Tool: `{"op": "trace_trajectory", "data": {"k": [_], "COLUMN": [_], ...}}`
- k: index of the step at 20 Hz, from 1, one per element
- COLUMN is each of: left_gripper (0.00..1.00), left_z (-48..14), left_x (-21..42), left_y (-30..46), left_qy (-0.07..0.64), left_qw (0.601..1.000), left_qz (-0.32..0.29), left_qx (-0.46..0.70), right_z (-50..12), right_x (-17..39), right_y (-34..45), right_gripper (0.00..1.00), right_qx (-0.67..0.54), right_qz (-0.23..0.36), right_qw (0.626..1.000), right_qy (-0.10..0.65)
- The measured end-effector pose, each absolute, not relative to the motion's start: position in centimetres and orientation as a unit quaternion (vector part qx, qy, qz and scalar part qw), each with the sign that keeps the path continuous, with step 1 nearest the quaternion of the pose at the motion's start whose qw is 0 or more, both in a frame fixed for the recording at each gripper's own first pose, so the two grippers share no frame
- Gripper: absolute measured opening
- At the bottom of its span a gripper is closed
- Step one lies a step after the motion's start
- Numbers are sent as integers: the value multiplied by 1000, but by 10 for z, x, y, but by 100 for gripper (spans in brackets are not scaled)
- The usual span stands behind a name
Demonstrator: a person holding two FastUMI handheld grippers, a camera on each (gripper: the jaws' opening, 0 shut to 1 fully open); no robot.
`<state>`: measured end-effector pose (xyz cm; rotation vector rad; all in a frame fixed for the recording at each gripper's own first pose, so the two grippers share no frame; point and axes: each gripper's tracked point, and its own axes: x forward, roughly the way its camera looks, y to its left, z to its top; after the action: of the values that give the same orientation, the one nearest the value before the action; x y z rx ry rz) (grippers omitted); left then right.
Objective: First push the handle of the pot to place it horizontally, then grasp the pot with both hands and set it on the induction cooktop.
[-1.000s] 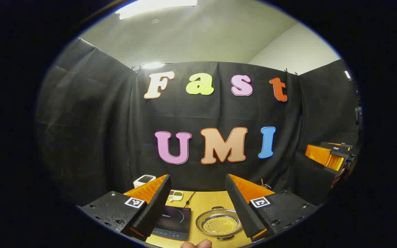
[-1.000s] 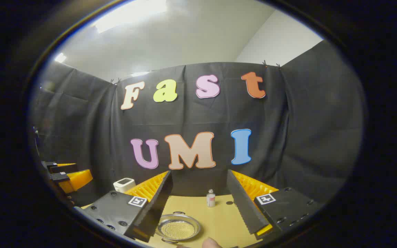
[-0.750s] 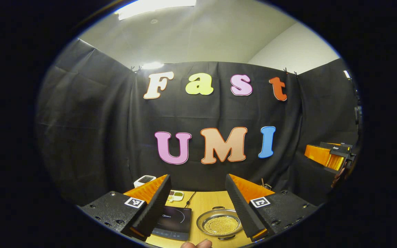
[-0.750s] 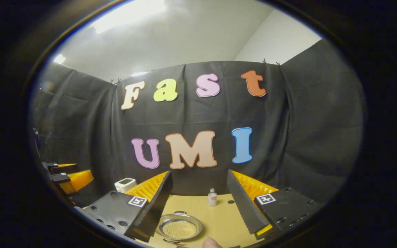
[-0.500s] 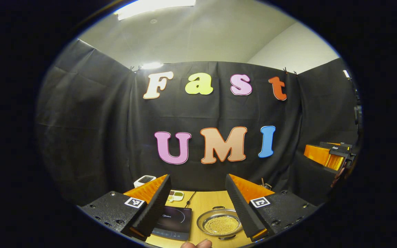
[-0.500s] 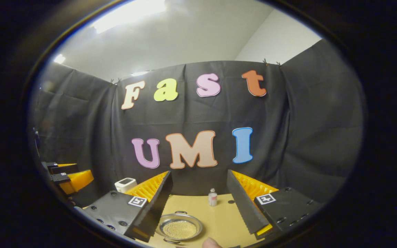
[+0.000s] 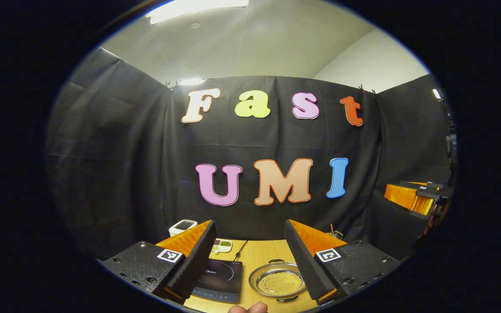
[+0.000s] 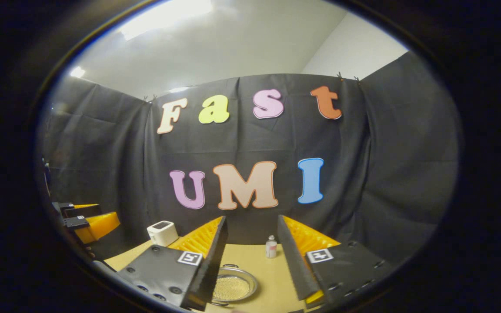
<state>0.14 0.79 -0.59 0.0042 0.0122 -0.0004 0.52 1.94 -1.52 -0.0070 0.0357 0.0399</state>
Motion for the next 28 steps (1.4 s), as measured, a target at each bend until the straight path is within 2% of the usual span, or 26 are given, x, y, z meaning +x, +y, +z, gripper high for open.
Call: {"op": "trace_trajectory", "data": {"k": [5,6,7,9,10,11,13,16,17,18,19,20,21,23,24,27,28], "left_gripper": [95,93,95,95,95,95,95,93,96,93,93,96,93,96,93,96,96], "left_z": [-7,-7,-8,-9,-11,-13,-18,-26,-30,-33,-37,-43,-48,-58,-65,-81,-82], "left_x": [0,0,0,0,0,1,0,-2,-4,-5,-5,-4,-4,0,3,19,24], "left_y": [20,23,25,30,33,36,43,55,59,62,66,70,76,81,82,91,91], "left_qy": [2,2,3,2,4,3,5,7,8,8,10,18,25,34,42,61,64], "left_qw": [1000,1000,1000,1000,1000,1000,1000,1000,1000,1000,1000,1000,999,999,998,997,997], "left_qz": [2,1,0,-3,-5,-6,-7,-10,-11,-14,-15,-13,-10,-4,-1,19,22], "left_qx": [5,5,4,1,0,-1,-5,-11,-13,-16,-18,-19,-22,-34,-36,-39,-40], "right_z": [-28,-33,-39,-44,-47,-54,-76,-100,-108,-113,-121,-129,-137,-159,-171,-213,-225], "right_x": [2,2,3,1,-1,-1,2,6,7,8,9,9,10,13,14,19,22], "right_y": [49,53,57,75,82,91,97,103,103,104,105,107,111,119,124,135,136], "right_gripper": [10,10,0,2,0,3,0,3,3,3,0,2,2,3,0,3,0], "right_qx": [21,19,18,29,36,42,52,74,81,82,80,80,81,74,72,71,69], "right_qz": [61,68,71,98,111,117,114,98,92,87,83,81,83,90,97,120,124], "right_qw": [997,997,996,993,991,990,988,985,984,983,983,981,980,975,972,958,955], "right_qy": [34,44,50,59,63,69,92,124,133,138,145,155,165,190,202,252,262]}}
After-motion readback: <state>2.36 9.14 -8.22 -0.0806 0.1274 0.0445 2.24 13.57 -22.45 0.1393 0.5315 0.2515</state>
